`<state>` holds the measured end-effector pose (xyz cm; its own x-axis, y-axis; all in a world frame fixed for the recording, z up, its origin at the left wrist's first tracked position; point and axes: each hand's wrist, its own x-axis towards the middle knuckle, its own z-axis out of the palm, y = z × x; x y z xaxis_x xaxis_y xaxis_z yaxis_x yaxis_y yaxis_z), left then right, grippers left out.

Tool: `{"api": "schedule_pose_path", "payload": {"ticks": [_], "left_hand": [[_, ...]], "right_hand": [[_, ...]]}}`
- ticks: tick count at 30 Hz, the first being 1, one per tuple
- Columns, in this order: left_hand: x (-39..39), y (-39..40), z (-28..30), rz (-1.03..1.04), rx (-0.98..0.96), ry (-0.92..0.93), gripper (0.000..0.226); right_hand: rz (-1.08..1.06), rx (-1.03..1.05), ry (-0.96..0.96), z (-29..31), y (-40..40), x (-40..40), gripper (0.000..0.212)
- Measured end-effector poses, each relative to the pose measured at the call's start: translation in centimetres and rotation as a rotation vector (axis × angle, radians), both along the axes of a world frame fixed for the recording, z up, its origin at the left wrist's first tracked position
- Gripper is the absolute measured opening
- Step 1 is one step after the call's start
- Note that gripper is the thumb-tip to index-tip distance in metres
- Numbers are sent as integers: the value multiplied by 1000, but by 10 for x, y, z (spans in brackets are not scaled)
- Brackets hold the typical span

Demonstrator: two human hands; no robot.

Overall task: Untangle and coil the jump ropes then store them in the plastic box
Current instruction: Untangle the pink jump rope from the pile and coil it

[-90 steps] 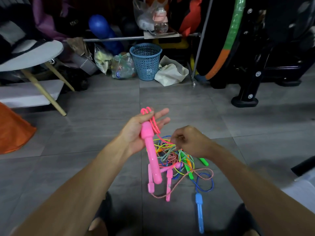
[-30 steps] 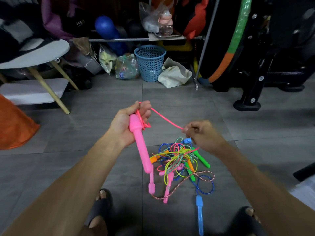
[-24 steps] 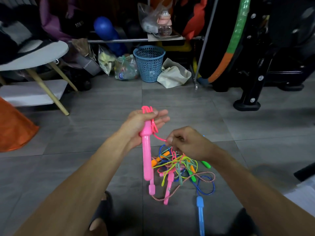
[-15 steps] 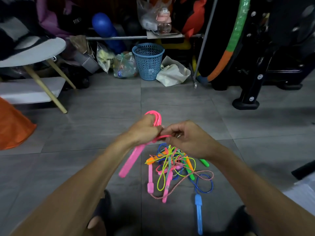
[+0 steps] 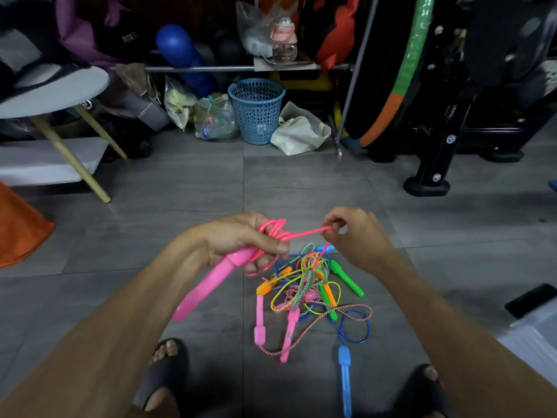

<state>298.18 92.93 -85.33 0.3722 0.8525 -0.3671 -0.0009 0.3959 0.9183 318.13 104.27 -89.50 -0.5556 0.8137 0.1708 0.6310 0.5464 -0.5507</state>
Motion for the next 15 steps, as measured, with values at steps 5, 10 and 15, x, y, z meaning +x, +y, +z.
{"api": "schedule_pose_path", "payload": {"ticks": [5,10,15], "left_hand": [[-5,0,2,177,72,-311,34],[-7,4,3,511,113,-319,18],[-5,10,-8,793,-43,-132,25]], "right_hand": [[-16,-159,-163,-38,5,3,3],[38,-489,171,-26,-4,-6,22],[-5,-919,775,27,-5,-9,6]]}}
